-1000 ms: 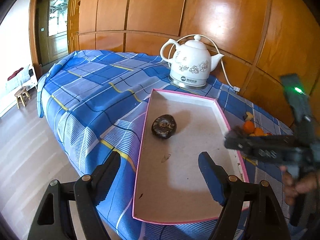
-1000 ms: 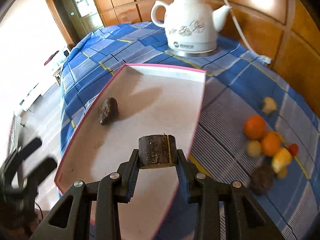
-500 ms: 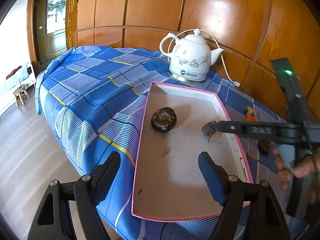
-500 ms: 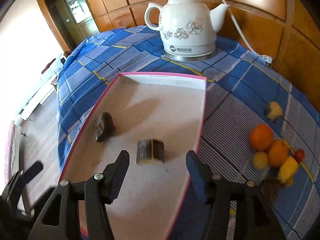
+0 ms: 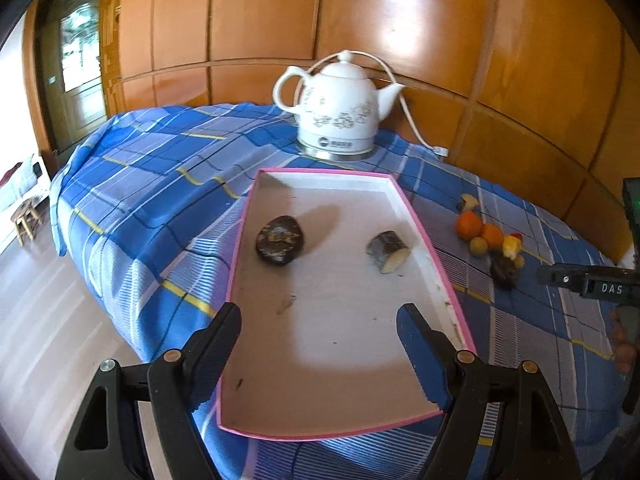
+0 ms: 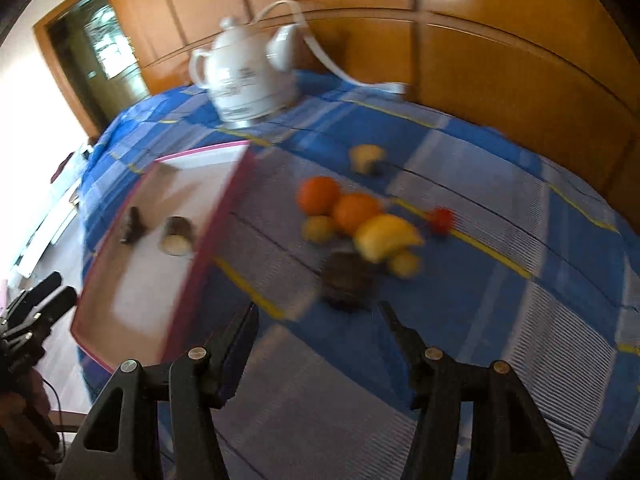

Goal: Organize fruits
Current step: 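Move the left tool back to the fruits and grasp an orange, then carry the orange into the tray with the left tool while the right tool grasps a small tan fruit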

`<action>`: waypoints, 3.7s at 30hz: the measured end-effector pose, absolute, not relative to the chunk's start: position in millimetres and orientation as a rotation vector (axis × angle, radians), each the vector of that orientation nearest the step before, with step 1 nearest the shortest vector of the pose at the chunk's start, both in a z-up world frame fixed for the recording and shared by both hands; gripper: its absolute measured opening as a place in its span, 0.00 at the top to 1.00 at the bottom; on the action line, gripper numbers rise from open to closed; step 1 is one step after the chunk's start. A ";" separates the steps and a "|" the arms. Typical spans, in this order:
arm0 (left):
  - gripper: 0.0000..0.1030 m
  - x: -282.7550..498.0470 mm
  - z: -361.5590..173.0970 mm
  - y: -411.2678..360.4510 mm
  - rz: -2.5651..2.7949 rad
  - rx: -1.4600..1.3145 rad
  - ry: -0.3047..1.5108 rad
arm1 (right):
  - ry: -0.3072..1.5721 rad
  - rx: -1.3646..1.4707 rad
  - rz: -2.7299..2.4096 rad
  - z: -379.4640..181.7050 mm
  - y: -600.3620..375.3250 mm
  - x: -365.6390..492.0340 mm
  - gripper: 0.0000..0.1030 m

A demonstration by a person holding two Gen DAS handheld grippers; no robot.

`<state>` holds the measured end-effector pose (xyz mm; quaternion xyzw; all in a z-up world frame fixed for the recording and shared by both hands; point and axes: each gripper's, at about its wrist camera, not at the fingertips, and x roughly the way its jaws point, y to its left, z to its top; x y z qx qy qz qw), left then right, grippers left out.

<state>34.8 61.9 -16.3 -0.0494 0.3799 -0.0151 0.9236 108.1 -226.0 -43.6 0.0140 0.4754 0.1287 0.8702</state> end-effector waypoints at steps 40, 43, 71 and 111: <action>0.61 226.1 -41.1 -96.3 -0.322 -0.187 1.067 | 0.995 0.195 0.110 -38.7 -327.4 107.7 0.42; 0.60 240.9 -51.2 -99.6 -0.321 -0.233 1.084 | 0.992 0.188 0.119 -38.0 -324.6 108.1 0.42; 0.64 173.1 -32.9 -88.2 -0.466 -0.128 1.015 | 1.053 0.165 0.112 -60.0 -322.0 114.2 0.42; 0.63 76.5 -70.9 -127.6 -0.554 0.057 0.960 | 1.143 -0.171 0.209 -86.2 -246.2 174.7 0.77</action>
